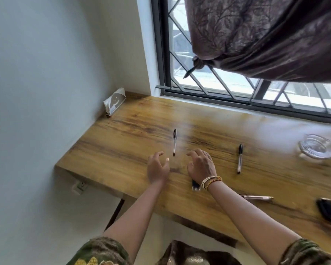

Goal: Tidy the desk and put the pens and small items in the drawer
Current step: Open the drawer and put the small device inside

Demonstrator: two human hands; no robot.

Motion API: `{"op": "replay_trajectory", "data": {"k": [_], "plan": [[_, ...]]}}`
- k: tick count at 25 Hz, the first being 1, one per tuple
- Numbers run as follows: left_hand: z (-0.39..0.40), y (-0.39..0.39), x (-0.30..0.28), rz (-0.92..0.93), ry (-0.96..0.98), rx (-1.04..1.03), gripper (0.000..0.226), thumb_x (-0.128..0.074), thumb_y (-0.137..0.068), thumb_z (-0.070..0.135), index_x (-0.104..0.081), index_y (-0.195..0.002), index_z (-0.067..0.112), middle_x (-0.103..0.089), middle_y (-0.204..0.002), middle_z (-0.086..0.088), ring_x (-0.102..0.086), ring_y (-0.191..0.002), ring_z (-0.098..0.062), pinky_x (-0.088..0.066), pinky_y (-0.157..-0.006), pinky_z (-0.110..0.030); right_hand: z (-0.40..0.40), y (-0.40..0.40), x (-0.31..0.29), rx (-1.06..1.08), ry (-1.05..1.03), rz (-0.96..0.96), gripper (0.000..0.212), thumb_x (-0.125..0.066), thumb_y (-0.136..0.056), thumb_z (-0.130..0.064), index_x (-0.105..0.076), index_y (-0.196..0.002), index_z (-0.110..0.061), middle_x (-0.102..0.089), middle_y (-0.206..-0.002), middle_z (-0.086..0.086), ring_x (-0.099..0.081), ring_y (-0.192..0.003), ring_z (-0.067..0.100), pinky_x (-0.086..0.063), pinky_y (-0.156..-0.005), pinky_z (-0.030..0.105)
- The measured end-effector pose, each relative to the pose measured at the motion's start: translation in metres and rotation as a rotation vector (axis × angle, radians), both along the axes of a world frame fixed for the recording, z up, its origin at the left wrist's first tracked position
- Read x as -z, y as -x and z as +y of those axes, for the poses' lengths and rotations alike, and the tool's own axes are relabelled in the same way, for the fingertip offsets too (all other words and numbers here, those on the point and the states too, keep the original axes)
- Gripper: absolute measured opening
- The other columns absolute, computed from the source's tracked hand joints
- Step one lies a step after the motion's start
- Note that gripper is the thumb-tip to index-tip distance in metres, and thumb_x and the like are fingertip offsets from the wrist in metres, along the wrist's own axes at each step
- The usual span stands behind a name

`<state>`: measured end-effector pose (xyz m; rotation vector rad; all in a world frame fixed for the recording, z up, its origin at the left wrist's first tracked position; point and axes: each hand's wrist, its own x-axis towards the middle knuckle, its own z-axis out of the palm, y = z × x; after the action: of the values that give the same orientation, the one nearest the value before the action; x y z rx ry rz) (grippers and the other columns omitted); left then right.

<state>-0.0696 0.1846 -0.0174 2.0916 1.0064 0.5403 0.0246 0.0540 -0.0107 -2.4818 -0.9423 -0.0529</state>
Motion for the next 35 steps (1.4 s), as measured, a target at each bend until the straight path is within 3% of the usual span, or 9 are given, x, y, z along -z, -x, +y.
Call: {"op": "replay_trajectory", "data": {"k": [5, 9, 14, 19, 22, 25, 29, 31, 35], "plan": [[-0.047, 0.032, 0.007, 0.003, -0.096, 0.173, 0.031, -0.061, -0.089, 0.018, -0.061, -0.120, 0.010, -0.059, -0.114, -0.010, -0.059, -0.102, -0.024, -0.042, -0.083, -0.023, -0.060, 0.027, 0.009, 0.130, -0.050, -0.045, 0.035, -0.058, -0.072, -0.009, -0.067, -0.106, -0.014, -0.067, -0.107, 0.006, -0.061, -0.102, 0.026, -0.047, -0.096, 0.038], [-0.079, 0.064, 0.030, 0.027, -0.252, 0.314, 0.037, -0.060, -0.085, 0.017, -0.058, -0.122, 0.011, -0.056, -0.119, -0.013, -0.056, -0.110, -0.029, -0.049, -0.096, -0.040, -0.104, 0.060, 0.012, 0.370, -0.180, -0.061, 0.029, -0.059, -0.077, -0.004, -0.068, -0.103, -0.014, -0.066, -0.102, 0.005, -0.060, -0.097, 0.023, -0.050, -0.091, 0.037], [-0.133, 0.090, 0.038, 0.038, -0.396, 0.621, 0.041, -0.050, -0.093, 0.025, -0.050, -0.132, 0.014, -0.045, -0.144, -0.010, -0.044, -0.134, -0.027, -0.038, -0.109, -0.048, -0.163, 0.123, 0.024, 0.775, -0.637, 0.271, 0.013, -0.054, -0.084, -0.013, -0.066, -0.082, -0.015, -0.068, -0.072, 0.002, -0.065, -0.063, 0.020, -0.054, -0.063, 0.033], [-0.189, 0.086, 0.035, 0.207, -0.357, 0.810, 0.047, -0.044, -0.097, 0.034, -0.042, -0.142, 0.019, -0.032, -0.156, -0.007, -0.027, -0.145, -0.025, -0.015, -0.119, -0.048, -0.199, 0.170, 0.063, 1.169, -1.013, 0.589, 0.033, -0.050, -0.092, -0.016, -0.063, -0.068, 0.002, -0.060, -0.052, 0.010, -0.055, -0.036, 0.017, -0.047, -0.039, 0.024], [-0.206, 0.078, 0.044, 0.403, -0.429, 0.830, 0.059, -0.022, -0.099, 0.052, -0.010, -0.153, 0.032, 0.001, -0.164, 0.002, 0.005, -0.150, -0.020, 0.007, -0.117, -0.052, -0.223, 0.164, 0.098, 1.404, -1.338, 1.053, 0.037, -0.041, -0.095, -0.028, -0.057, -0.068, -0.008, -0.057, -0.047, 0.007, -0.052, -0.048, 0.023, -0.046, -0.046, 0.023], [-0.209, 0.072, 0.051, 0.483, -0.521, 0.831, 0.062, -0.012, -0.097, 0.056, 0.005, -0.153, 0.034, 0.011, -0.163, 0.004, 0.012, -0.150, -0.022, 0.006, -0.115, -0.059, -0.249, 0.133, 0.122, 1.444, -1.511, 1.389, 0.037, -0.032, -0.094, -0.044, -0.051, -0.073, -0.020, -0.058, -0.058, 0.004, -0.049, -0.062, 0.020, -0.042, -0.061, 0.029], [-0.210, 0.074, 0.051, 0.499, -0.545, 0.822, 0.062, -0.014, -0.097, 0.055, 0.003, -0.153, 0.034, 0.010, -0.163, 0.003, 0.010, -0.150, -0.023, 0.006, -0.113, -0.061, -0.275, 0.100, 0.127, 1.387, -1.708, 1.457, 0.038, -0.039, -0.086, -0.057, -0.059, -0.101, -0.029, -0.061, -0.096, 0.000, -0.058, -0.095, 0.023, -0.040, -0.099, 0.040], [-0.211, 0.072, 0.049, 0.525, -0.546, 0.818, 0.062, -0.014, -0.097, 0.055, 0.005, -0.153, 0.036, 0.012, -0.163, 0.005, 0.012, -0.149, -0.023, 0.008, -0.113, -0.061, -0.284, 0.098, 0.134, 1.382, -1.890, 1.403, 0.043, -0.050, -0.082, -0.052, -0.063, -0.117, -0.029, -0.066, -0.110, 0.000, -0.062, -0.104, 0.025, -0.049, -0.094, 0.042], [-0.212, 0.066, 0.038, 0.647, -0.423, 0.819, 0.061, -0.015, -0.098, 0.057, 0.013, -0.150, 0.041, 0.025, -0.159, 0.010, 0.026, -0.146, -0.023, 0.017, -0.110, -0.062, -0.297, 0.113, 0.151, 1.332, -1.939, 1.440, 0.051, -0.051, -0.075, -0.064, -0.068, -0.104, -0.025, -0.066, -0.111, 0.003, -0.066, -0.095, 0.025, -0.056, -0.075, 0.045]]}}
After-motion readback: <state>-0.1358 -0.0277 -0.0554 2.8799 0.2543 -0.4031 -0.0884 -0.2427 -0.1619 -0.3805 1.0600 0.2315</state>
